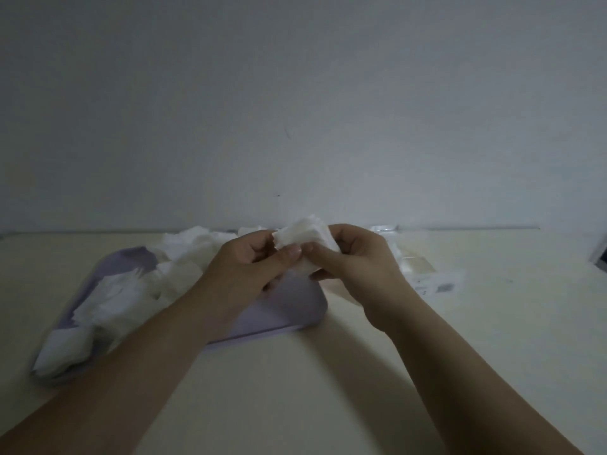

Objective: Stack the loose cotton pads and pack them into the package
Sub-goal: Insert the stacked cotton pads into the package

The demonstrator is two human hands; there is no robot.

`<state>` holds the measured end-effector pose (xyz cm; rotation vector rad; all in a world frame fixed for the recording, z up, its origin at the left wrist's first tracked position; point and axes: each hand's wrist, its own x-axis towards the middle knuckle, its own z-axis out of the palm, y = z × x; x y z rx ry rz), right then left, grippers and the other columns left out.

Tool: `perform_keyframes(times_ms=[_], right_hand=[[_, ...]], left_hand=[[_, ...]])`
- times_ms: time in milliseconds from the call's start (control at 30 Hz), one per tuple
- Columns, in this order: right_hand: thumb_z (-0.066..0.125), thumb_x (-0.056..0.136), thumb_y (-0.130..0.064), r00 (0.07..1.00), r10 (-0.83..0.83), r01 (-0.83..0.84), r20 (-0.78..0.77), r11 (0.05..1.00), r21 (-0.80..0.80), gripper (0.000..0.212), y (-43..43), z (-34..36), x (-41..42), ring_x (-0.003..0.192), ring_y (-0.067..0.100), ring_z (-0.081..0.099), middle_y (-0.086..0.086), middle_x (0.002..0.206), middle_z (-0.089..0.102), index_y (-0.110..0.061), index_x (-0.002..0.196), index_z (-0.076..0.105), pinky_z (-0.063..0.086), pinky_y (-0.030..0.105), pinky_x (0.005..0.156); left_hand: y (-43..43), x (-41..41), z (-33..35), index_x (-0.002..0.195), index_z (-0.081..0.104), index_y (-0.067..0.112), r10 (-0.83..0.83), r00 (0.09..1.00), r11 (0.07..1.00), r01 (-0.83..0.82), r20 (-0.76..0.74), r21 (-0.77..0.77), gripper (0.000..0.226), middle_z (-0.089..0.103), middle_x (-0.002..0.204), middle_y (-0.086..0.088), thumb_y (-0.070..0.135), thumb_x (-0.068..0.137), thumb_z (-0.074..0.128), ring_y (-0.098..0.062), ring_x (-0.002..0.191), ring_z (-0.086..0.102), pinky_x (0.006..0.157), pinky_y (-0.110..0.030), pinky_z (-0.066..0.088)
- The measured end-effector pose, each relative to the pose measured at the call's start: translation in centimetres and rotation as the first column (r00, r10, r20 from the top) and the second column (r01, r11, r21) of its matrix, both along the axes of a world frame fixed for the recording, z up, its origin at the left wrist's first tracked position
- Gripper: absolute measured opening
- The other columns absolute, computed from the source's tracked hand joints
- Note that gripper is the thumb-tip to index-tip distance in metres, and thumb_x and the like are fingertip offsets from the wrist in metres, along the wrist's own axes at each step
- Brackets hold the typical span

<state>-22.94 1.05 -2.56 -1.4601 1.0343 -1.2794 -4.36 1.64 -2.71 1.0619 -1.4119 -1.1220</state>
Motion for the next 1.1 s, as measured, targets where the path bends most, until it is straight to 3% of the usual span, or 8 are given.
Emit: perform_keyframes(times_ms=[133,200,300,500,667,833,1000,1100], right_hand=[[0.071,0.085,-0.018,0.945,-0.326,0.326,0.014,0.941,-0.088,0.006,-0.1,2.2,-3.6,0.074,0.017,0.07,0.008,0.081,0.074,-0.016,0.09,0.073,0.061,0.042,0.067],[0.067,0.085,-0.026,0.86,-0.492,0.47,-0.134,0.867,-0.167,0.008,-0.5,2.9,-5.7,0.071,0.015,0.066,-0.001,0.076,0.071,-0.018,0.086,0.069,0.056,0.039,0.064],[0.056,0.089,-0.041,0.611,-0.654,0.6,-0.445,0.75,-0.279,0.024,-2.1,1.9,-8.8,0.076,0.023,0.063,0.001,0.082,0.067,-0.018,0.083,0.063,0.049,0.035,0.062],[0.058,0.086,-0.025,0.271,-0.611,0.653,-0.743,0.684,-0.324,0.021,-3.8,-1.1,-10.6,0.096,0.026,0.056,-0.001,0.099,0.068,-0.026,0.106,0.065,0.029,0.036,0.08],[0.059,0.079,-0.031,0.319,-0.508,0.637,-0.8,0.74,-0.216,0.013,-3.5,-0.5,-10.4,0.087,0.024,0.062,-0.007,0.077,0.065,-0.024,0.09,0.061,0.032,0.038,0.084],[0.059,0.075,-0.009,0.462,-0.426,0.555,-0.778,0.823,-0.121,0.021,-2.7,0.4,-9.9,0.081,0.031,0.066,0.004,0.082,0.07,-0.013,0.09,0.073,0.055,0.037,0.085],[0.065,0.081,-0.008,0.547,-0.505,0.582,-0.668,0.802,-0.13,0.013,-2.8,-0.3,-9.6,0.083,0.034,0.07,0.011,0.09,0.073,-0.009,0.089,0.075,0.059,0.037,0.071],[0.055,0.076,-0.004,0.523,-0.466,0.547,-0.714,0.826,-0.138,0.013,-2.9,0.2,-9.5,0.059,0.034,0.057,0.009,0.062,0.057,-0.007,0.064,0.059,0.046,0.029,0.051]], left_hand=[[-1.6,-4.7,1.0,0.094,0.074,0.023,0.052,0.975,0.995,-0.032,0.217,-0.096,0.002,0.07,0.073,0.0,0.022,0.094,0.072,-0.003,0.056,0.058,0.057,-0.017,0.047],[-2.7,-6.5,0.9,0.104,0.073,0.028,0.071,0.911,0.984,0.004,0.406,-0.18,0.014,0.072,0.091,0.007,0.029,0.091,0.075,0.0,0.065,0.061,0.068,-0.018,0.049],[-4.1,-8.7,-0.1,0.109,0.07,0.035,0.126,0.75,0.956,0.083,0.649,-0.281,0.024,0.059,0.112,0.014,0.038,0.086,0.076,-0.003,0.085,0.062,0.078,-0.022,0.049],[-5.0,-10.5,-2.5,0.1,0.073,0.035,0.119,0.762,0.951,0.098,0.637,-0.295,0.011,0.058,0.108,0.015,0.031,0.09,0.074,0.008,0.075,0.056,0.07,-0.006,0.038],[-4.3,-10.4,-2.5,0.094,0.076,0.03,0.092,0.805,0.962,0.08,0.586,-0.261,0.006,0.06,0.109,0.015,0.034,0.091,0.074,0.001,0.08,0.06,0.074,-0.008,0.044],[-3.6,-10.4,-2.6,0.097,0.075,0.03,0.167,0.803,0.948,0.029,0.573,-0.317,0.012,0.059,0.11,0.016,0.04,0.09,0.074,0.004,0.093,0.058,0.082,-0.013,0.045],[-3.6,-10.5,-2.6,0.096,0.076,0.027,0.13,0.798,0.958,0.052,0.588,-0.282,0.016,0.061,0.111,0.013,0.041,0.093,0.07,-0.008,0.097,0.062,0.093,-0.036,0.052],[-3.7,-10.3,-2.7,0.098,0.075,0.025,0.124,0.791,0.955,0.069,0.599,-0.289,0.017,0.061,0.113,0.012,0.04,0.095,0.067,-0.01,0.097,0.063,0.094,-0.041,0.052]])
